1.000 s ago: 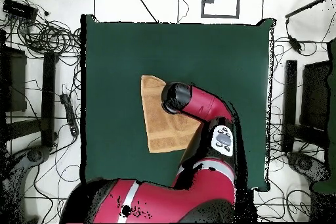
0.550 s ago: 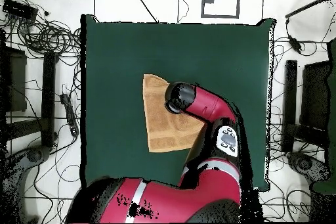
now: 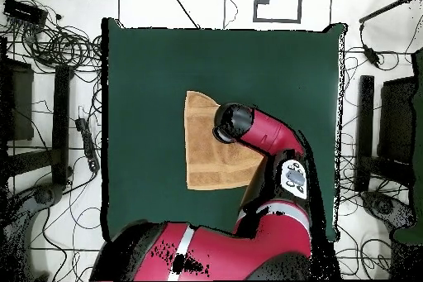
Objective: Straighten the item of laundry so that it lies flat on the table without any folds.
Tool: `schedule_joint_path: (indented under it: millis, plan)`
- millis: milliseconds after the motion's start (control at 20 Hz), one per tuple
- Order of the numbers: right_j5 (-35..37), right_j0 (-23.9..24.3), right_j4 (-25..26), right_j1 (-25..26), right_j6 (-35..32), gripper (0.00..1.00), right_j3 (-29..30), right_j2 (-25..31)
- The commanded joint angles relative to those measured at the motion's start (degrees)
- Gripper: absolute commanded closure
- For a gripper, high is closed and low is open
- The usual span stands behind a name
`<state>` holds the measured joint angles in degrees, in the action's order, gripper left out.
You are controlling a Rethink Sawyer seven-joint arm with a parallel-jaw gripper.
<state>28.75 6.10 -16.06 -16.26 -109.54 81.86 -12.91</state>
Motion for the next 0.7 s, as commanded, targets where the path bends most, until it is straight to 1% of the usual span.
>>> schedule_joint_path:
  millis: [50,350,700]
  plan:
    - [-0.6,0.4,1.8,1.5,-4.8,1.0,0.0,5.6]
    - [-0.5,-0.3,2.4,1.1,-4.7,1.0,-0.3,4.7]
    - [1.6,-2.3,1.3,0.6,-7.9,1.0,-1.0,2.3]
